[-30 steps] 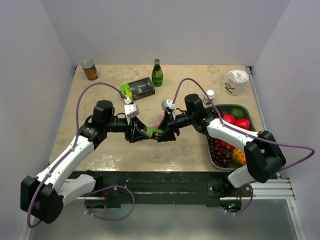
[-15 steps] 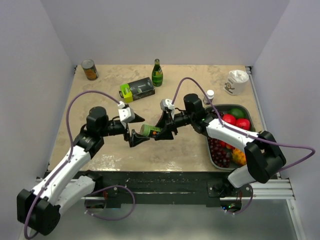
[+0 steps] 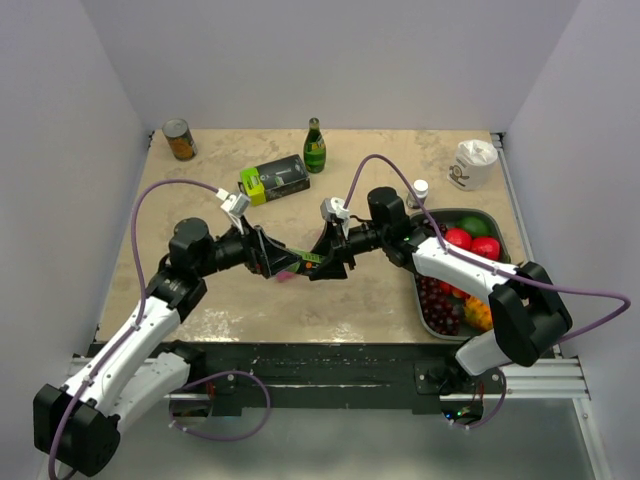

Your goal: Sort the pills into containers

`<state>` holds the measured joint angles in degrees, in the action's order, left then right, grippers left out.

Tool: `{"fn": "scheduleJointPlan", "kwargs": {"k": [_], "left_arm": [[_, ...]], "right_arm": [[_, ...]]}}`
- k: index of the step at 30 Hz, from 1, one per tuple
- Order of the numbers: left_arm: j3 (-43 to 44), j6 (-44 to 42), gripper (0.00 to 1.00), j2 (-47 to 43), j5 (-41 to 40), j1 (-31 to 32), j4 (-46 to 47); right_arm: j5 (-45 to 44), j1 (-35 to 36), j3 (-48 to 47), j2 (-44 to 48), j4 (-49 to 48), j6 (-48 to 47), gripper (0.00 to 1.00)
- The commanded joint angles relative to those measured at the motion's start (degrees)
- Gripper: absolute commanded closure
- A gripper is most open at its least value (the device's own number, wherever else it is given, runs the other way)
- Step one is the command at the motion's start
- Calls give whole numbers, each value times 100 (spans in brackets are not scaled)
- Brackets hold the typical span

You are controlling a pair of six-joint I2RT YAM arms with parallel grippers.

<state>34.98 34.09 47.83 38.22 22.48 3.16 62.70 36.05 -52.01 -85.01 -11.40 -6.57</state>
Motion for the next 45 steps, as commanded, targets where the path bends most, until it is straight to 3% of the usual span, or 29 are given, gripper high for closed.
{"fn": "scheduleJointPlan", "kwargs": {"k": [1, 6, 11, 14, 15, 17, 18, 21, 22, 23, 25, 28, 30, 31, 32, 37, 40, 45], "left_arm": [[-132, 1214, 7, -11, -42, -33, 150], [-106, 1171, 23, 50, 106, -7, -113], [-106, 1030, 30, 59, 283, 37, -166], [-114, 872, 42, 103, 432, 46, -166], [-114, 793, 55, 103, 502, 46, -149], [-71, 408, 66, 130, 555, 46, -149], [-36, 171, 75, 130, 634, 55, -192], [271, -1452, 85, 209, 826, 55, -1014], [446, -2702, 85, 209, 976, 63, -1245], [474, -3262, 85, 122, 1116, 64, -1517], [344, -4892, 84, -54, 1678, 64, -1581], [106, -5245, 77, -292, 1689, 64, -924], [131, -5316, 62, -187, 1733, 55, -686], [158, -5229, 54, -126, 1724, 55, -633], [175, -5097, 39, -38, 1620, 55, -467], [150, -3999, 1, -361, 1119, 46, 79], [62, -3174, 1, -747, 872, 28, 387], [105, -1453, 1, -1320, -444, 20, 11]], "right_arm": [[120, 7, -248, 81, -275, -64, 100], [120, 7, -248, 64, -266, -64, 100], [102, 7, -248, 46, -275, -55, 100], [120, 7, -248, 37, -275, -55, 100], [120, 16, -248, 37, -275, -46, 100], [129, 16, -257, 37, -275, -29, 100], [137, 7, -257, 29, -275, -29, 100], [173, 33, -240, 20, -328, 24, 100], [181, 33, -240, 29, -345, 50, 100], [182, 33, -240, 20, -354, 59, 100], [182, 51, -240, 11, -346, 50, 100], [182, 60, -240, 20, -354, 50, 100], [182, 60, -240, 46, -354, 50, 100], [173, 77, -231, 37, -354, 42, 100], [181, 77, -231, 46, -354, 42, 100], [173, 77, -240, 73, -337, 15, 100], [181, 69, -240, 81, -310, -20, 100], [164, 77, -248, 73, -284, -29, 100]]}}
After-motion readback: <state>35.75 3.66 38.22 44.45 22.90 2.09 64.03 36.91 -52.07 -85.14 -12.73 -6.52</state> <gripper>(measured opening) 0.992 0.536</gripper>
